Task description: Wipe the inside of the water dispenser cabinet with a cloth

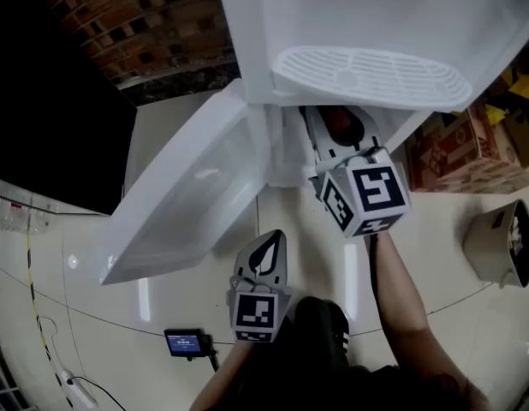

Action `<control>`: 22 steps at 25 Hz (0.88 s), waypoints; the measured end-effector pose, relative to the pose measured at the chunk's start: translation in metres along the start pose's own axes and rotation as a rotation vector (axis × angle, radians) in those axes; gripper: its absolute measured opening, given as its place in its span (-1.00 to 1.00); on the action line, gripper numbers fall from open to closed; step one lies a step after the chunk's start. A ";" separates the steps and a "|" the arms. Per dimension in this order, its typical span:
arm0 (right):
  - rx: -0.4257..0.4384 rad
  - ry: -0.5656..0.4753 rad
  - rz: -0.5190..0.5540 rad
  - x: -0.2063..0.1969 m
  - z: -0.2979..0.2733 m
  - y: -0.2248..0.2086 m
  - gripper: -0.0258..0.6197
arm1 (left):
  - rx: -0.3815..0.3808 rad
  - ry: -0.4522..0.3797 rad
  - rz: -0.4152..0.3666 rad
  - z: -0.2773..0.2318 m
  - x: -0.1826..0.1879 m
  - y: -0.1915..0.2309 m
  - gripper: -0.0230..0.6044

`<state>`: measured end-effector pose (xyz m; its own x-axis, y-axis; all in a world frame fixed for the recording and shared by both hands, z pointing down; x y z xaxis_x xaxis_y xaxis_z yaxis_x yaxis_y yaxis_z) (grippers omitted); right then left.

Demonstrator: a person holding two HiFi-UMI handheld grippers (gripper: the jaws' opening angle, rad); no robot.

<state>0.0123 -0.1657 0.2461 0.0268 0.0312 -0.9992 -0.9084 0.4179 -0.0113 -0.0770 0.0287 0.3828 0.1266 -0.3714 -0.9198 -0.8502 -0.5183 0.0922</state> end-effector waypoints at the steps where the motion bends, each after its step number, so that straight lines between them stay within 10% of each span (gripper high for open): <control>1: 0.013 -0.009 0.015 0.002 -0.003 0.004 -0.68 | 0.002 -0.005 0.000 -0.002 0.001 0.001 -0.99; 22: 0.149 0.439 0.076 -0.169 0.012 0.028 -0.68 | 0.004 0.002 0.015 0.000 -0.001 -0.003 -0.99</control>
<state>-0.0128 -0.1486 0.4153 -0.2459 -0.3064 -0.9196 -0.8304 0.5560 0.0368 -0.0743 0.0311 0.3836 0.1149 -0.3802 -0.9177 -0.8541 -0.5096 0.1042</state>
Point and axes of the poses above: the fingertips, and each gripper's own axes: z backward along the fingers, y to its left, x out of its top, the point moved 5 cm from there along z, backward along the fingers, and after that the axes turned 8 degrees about -x, right-handed, at the moved point
